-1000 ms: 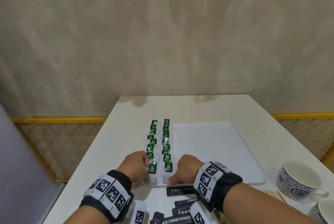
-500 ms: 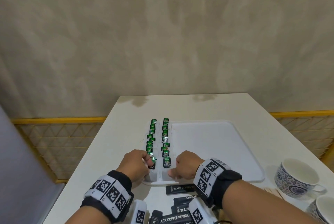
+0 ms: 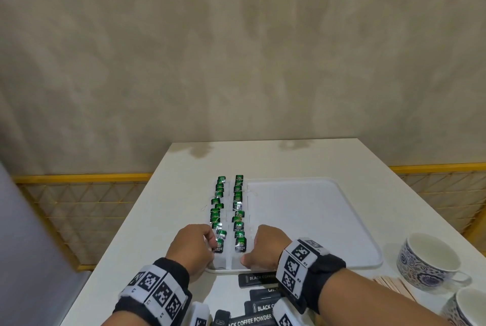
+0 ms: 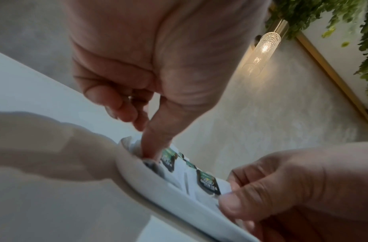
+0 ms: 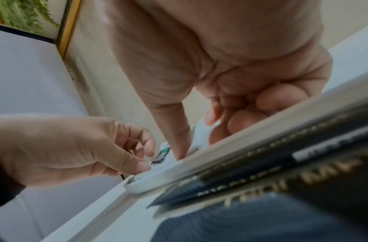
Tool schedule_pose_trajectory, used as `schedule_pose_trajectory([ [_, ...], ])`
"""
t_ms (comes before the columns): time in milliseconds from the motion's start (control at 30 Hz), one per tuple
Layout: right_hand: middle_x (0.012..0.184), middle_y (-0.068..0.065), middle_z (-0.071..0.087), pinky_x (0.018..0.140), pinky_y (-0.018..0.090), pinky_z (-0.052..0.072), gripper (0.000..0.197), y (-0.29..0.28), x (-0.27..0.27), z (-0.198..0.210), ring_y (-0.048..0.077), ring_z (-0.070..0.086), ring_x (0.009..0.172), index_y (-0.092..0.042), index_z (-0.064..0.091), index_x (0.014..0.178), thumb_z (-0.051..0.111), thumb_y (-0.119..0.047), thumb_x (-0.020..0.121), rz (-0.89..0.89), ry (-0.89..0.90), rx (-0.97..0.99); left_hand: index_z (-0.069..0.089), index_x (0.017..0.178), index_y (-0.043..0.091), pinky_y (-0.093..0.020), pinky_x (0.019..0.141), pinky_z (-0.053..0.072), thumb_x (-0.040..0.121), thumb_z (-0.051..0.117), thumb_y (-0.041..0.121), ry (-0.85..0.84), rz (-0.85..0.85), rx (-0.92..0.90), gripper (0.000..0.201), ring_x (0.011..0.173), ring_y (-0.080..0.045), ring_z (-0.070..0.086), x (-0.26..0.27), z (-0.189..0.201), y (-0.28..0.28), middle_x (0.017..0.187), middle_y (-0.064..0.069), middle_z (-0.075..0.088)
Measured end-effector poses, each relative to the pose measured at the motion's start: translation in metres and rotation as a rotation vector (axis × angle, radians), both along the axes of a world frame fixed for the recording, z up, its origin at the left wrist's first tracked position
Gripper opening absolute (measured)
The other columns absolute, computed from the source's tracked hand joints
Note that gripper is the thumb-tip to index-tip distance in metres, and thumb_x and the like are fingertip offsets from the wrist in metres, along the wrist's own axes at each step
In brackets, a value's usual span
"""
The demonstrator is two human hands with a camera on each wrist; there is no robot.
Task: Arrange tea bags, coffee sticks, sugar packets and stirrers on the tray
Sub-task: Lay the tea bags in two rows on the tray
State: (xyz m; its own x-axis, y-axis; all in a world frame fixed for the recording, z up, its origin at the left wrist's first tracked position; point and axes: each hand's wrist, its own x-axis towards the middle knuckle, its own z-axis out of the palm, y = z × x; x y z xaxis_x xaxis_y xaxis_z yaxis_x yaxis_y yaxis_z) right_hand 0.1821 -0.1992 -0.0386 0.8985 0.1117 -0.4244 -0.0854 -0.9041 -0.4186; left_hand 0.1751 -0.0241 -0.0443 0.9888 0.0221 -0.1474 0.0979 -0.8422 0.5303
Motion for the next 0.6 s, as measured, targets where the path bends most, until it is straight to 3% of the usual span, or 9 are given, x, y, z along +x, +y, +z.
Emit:
schedule_pose_trajectory([
  [67,0.091,-0.002,0.052,0.053,0.020,0.037,0.045,-0.002,-0.002,0.001,0.013,0.052,0.079,-0.012,0.047,0.109,0.074,-0.024,0.074,-0.084,-0.011,0.097,0.053,0.079,0.018,-0.016,0.049,0.036,0.072,0.071,0.005,-0.025,0.018,0.000,0.023,0.063,-0.011,0.050,-0.001,0.002,0.001,0.073,0.002,0.055],
  [133,0.096,-0.001,0.052,0.055,0.021,0.041,0.059,-0.002,-0.001,0.003,0.015,0.054,0.081,-0.011,0.043,0.117,0.077,-0.021,0.070,-0.097,-0.003,0.146,0.049,0.083,0.018,-0.024,0.057,0.042,0.069,0.075,0.013,0.006,0.005,0.010,0.030,0.069,-0.016,0.050,-0.001,0.003,0.001,0.082,-0.002,0.057],
  [200,0.093,0.000,0.052,0.057,0.022,0.043,0.058,0.000,0.001,0.003,0.017,0.056,0.079,-0.010,0.044,0.117,0.078,-0.020,0.071,-0.074,0.040,0.143,0.048,0.084,0.020,-0.024,0.058,0.043,0.070,0.074,0.014,0.081,-0.039,0.032,0.030,0.070,-0.015,0.049,-0.003,0.005,0.001,0.084,-0.001,0.057],
  [300,0.075,-0.003,0.046,0.050,0.021,0.037,0.043,0.001,0.001,0.005,0.014,0.051,0.067,-0.010,0.049,0.106,0.077,-0.019,0.074,-0.020,0.043,0.093,0.048,0.083,0.023,-0.019,0.057,0.037,0.074,0.068,0.015,0.165,-0.092,0.083,0.024,0.071,-0.012,0.048,-0.005,0.006,0.000,0.085,0.004,0.056],
  [367,0.069,-0.003,0.045,0.046,0.021,0.033,0.031,0.001,0.004,0.004,0.013,0.047,0.058,-0.012,0.050,0.089,0.076,-0.019,0.073,-0.028,0.037,0.108,0.048,0.087,0.023,-0.019,0.058,0.038,0.074,0.069,0.016,0.194,-0.090,0.062,0.026,0.073,-0.012,0.048,-0.005,0.008,0.001,0.088,0.003,0.055],
  [433,0.059,-0.003,0.038,0.042,0.020,0.028,0.031,-0.002,0.012,0.004,0.011,0.037,0.049,-0.014,0.039,0.066,0.067,-0.017,0.078,-0.114,-0.009,0.175,0.048,0.103,0.019,-0.020,0.064,0.042,0.075,0.071,0.015,0.181,-0.037,-0.016,0.036,0.082,-0.015,0.050,0.002,0.010,0.003,0.102,-0.003,0.056],
  [467,0.058,-0.003,0.035,0.042,0.020,0.028,0.033,-0.004,0.017,0.005,0.011,0.033,0.048,-0.015,0.034,0.062,0.060,-0.016,0.082,-0.184,-0.026,0.238,0.046,0.116,0.015,-0.022,0.071,0.044,0.079,0.067,0.013,0.163,-0.001,-0.077,0.044,0.091,-0.017,0.052,0.007,0.009,0.004,0.114,-0.008,0.054],
  [533,0.065,-0.003,0.037,0.058,0.024,0.045,0.030,-0.008,0.024,0.009,0.010,0.035,0.054,-0.019,0.035,0.064,0.052,-0.016,0.088,-0.346,-0.018,0.444,0.031,0.140,0.007,-0.025,0.083,0.040,0.088,0.054,0.007,0.166,0.071,-0.212,0.057,0.105,-0.020,0.048,0.017,0.005,0.006,0.134,-0.013,0.046],
  [600,0.075,-0.002,0.040,0.086,0.036,0.048,0.025,-0.011,0.027,0.008,0.008,0.039,0.065,-0.021,0.039,0.070,0.052,-0.015,0.090,-0.496,0.047,0.712,0.032,0.137,0.005,-0.027,0.087,0.036,0.087,0.045,0.004,0.217,0.091,-0.321,0.051,0.107,-0.022,0.043,0.025,0.000,0.008,0.122,-0.008,0.049],
])
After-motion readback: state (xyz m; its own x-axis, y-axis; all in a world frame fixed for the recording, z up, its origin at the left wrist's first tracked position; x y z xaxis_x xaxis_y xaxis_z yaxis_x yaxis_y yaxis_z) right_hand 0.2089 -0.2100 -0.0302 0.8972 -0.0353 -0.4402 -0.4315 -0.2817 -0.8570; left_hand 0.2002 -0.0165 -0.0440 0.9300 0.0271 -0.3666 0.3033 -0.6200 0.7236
